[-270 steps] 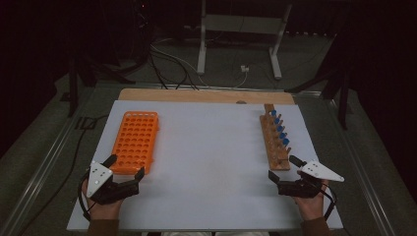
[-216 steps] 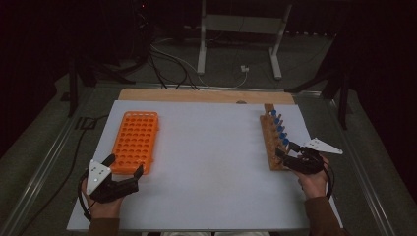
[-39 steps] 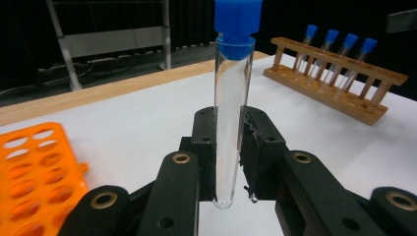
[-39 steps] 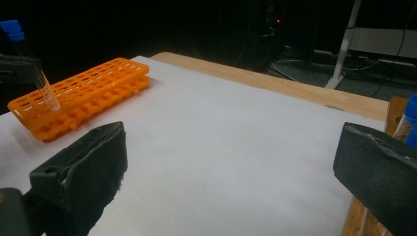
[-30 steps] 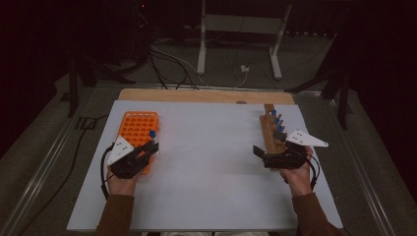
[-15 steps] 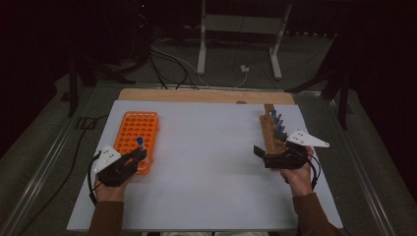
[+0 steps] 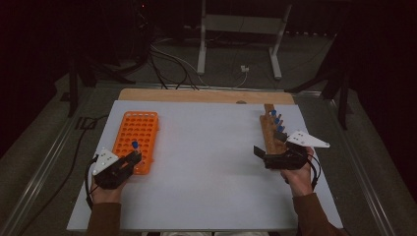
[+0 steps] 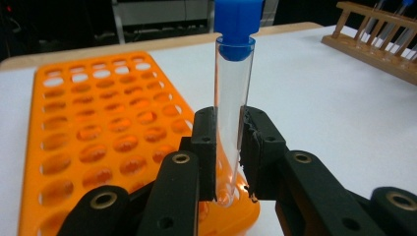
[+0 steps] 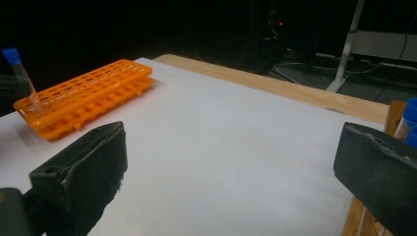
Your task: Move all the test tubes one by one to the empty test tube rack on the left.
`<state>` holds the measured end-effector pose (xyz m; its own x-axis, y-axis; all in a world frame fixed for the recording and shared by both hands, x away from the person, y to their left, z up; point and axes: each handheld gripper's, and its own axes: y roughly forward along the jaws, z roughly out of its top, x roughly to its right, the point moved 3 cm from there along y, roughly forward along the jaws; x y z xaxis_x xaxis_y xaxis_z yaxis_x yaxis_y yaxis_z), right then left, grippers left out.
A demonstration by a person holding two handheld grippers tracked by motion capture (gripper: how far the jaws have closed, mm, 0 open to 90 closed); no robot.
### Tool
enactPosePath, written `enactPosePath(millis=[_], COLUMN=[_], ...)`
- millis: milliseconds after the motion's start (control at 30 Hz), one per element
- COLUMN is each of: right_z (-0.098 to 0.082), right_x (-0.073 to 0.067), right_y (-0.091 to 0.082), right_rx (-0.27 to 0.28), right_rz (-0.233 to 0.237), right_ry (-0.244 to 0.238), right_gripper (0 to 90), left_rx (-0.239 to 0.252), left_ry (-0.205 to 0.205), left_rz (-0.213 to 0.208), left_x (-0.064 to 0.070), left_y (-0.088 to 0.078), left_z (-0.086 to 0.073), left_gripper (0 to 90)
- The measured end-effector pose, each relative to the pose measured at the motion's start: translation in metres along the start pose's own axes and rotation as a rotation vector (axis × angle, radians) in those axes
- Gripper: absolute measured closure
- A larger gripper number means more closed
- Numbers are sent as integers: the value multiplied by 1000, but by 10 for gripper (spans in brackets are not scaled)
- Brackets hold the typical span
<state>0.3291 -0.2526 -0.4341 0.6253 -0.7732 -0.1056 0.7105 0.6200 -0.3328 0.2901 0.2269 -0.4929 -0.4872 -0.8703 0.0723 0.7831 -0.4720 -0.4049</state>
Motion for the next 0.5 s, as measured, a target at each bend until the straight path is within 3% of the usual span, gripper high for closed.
enactPosePath(millis=[500], right_z=[-1], right_x=[1], right_y=[-2], right_rx=[4], right_rz=[3], right_ry=[2], right_gripper=[1], left_rx=[-156], left_ry=[55], left_rz=[27], left_x=[4], left_y=[8], left_z=[-16], left_gripper=[781])
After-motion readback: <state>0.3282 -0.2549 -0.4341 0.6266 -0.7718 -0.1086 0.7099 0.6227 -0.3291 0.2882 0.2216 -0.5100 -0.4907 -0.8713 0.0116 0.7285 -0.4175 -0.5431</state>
